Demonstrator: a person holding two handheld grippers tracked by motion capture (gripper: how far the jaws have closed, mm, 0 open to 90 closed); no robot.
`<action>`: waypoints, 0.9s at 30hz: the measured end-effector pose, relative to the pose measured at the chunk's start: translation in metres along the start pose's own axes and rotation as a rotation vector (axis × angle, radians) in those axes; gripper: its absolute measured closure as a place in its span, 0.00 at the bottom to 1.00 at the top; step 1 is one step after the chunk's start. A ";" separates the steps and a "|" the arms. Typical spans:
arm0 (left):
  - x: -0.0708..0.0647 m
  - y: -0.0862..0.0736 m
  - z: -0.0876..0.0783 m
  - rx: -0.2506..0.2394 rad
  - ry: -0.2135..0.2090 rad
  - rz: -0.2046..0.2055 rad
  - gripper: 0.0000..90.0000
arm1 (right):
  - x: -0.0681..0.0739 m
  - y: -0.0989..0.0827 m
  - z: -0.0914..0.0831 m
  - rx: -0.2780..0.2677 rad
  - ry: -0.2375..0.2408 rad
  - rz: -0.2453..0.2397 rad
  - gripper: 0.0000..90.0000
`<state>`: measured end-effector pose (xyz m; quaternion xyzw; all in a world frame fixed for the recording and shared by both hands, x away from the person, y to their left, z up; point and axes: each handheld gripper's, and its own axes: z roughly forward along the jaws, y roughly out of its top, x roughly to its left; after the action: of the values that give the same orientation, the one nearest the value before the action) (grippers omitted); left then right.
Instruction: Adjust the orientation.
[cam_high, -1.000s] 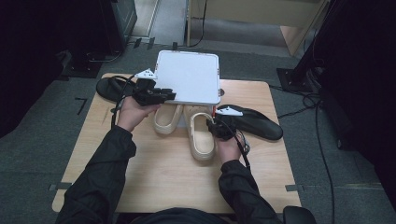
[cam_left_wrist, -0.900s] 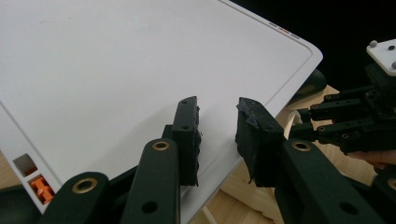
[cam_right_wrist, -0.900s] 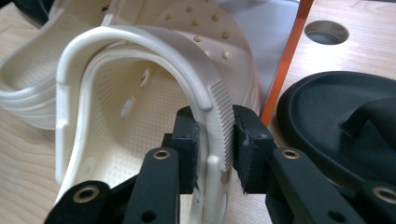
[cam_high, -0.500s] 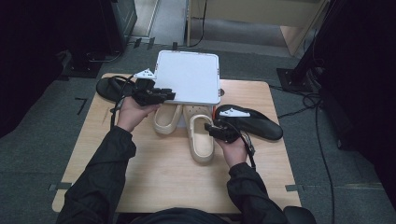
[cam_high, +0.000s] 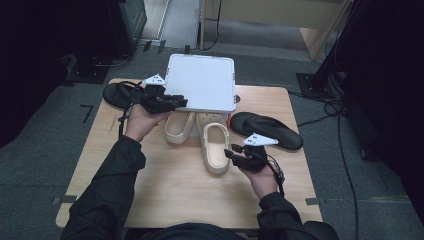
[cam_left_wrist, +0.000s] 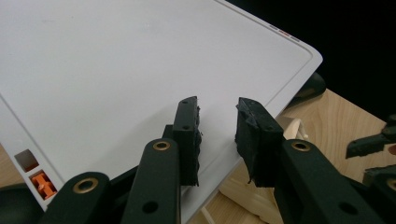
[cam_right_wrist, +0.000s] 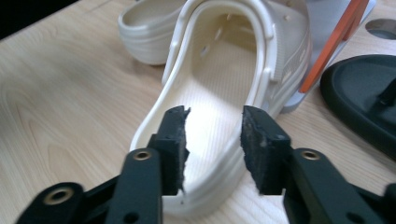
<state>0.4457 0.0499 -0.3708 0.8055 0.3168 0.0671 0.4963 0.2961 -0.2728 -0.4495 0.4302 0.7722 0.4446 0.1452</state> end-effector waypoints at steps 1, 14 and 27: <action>0.000 0.000 0.000 0.001 -0.005 -0.004 0.78 | 0.001 -0.003 -0.002 -0.002 -0.002 -0.015 0.72; -0.001 0.000 -0.001 0.008 0.009 0.007 0.81 | 0.027 -0.041 -0.003 0.095 0.100 -0.127 0.86; 0.000 0.000 -0.001 0.008 0.003 -0.002 0.84 | 0.038 -0.038 0.030 0.133 0.110 -0.194 0.89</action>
<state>0.4456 0.0506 -0.3704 0.8071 0.3187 0.0662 0.4926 0.2712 -0.2346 -0.4907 0.3371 0.8447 0.3992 0.1159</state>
